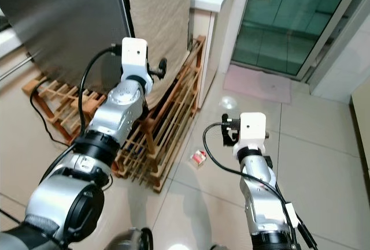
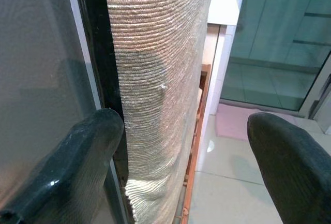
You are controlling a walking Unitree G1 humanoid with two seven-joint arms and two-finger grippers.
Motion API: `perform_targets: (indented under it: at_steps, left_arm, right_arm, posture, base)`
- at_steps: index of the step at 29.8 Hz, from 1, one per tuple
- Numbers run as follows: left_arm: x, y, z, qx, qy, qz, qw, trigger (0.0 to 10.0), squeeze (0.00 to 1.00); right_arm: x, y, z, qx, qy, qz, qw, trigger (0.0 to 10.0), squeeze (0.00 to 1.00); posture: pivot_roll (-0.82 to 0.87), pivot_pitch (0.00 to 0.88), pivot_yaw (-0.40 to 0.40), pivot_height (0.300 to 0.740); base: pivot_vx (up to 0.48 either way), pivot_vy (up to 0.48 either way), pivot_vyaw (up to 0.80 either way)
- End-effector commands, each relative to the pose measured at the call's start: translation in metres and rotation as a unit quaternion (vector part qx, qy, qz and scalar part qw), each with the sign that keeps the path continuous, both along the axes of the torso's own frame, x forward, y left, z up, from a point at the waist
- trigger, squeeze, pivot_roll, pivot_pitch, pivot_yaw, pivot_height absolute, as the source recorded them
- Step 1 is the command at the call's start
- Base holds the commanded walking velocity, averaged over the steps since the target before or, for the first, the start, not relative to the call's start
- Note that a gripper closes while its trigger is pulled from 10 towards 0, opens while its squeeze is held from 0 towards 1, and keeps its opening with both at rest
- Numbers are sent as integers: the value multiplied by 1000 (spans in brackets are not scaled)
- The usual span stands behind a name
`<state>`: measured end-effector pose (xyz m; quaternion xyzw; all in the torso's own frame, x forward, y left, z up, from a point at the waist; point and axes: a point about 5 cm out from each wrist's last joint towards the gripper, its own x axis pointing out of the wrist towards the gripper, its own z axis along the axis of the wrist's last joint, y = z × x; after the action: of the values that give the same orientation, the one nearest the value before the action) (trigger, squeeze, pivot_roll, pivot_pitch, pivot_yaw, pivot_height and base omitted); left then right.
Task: Restocking fridge
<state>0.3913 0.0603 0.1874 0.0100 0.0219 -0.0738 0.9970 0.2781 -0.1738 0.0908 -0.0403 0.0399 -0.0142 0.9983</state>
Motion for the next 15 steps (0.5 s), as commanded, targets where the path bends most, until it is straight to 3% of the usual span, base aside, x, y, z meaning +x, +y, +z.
perform_targets:
  at_steps: [1, 5, 6, 8, 12, 15]
  left_arm:
    - [0, -23, 16, -6, -25, -49, 998, 10000, 0]
    - [-6, -42, 15, -19, -20, -95, 995, 10000, 0]
    - [-10, -54, 16, -32, -17, -128, 991, 10000, 0]
    - [-11, -58, 16, -37, -16, -140, 989, 10000, 0]
    - [-23, -85, 23, -66, -29, -236, 969, 10000, 0]
    - [-30, -95, 31, -81, -49, -278, 956, 10000, 0]
  right_arm:
    - [-1, -1, 2, -2, -6, -2, 1000, 10000, 0]
    - [-2, -1, 2, -2, -5, -1, 1000, 10000, 0]
    - [-2, -1, 2, -2, -5, -1, 1000, 10000, 0]
    - [-2, -1, 2, -2, -5, -1, 1000, 10000, 0]
    - [-2, 0, 2, -2, -5, -1, 1000, 10000, 0]
    - [-1, 0, 2, -2, -5, -1, 1000, 10000, 0]
  posture:
    - [30, 60, 27, 740]
    - [30, 62, 27, 740]
    - [29, 62, 28, 740]
    - [29, 62, 28, 740]
    - [27, 63, 30, 740]
    - [26, 63, 31, 740]
  base:
    - [0, 0, 0]
    - [0, 0, 0]
    - [0, 0, 0]
    - [0, 0, 0]
    - [0, 0, 0]
    - [0, 0, 0]
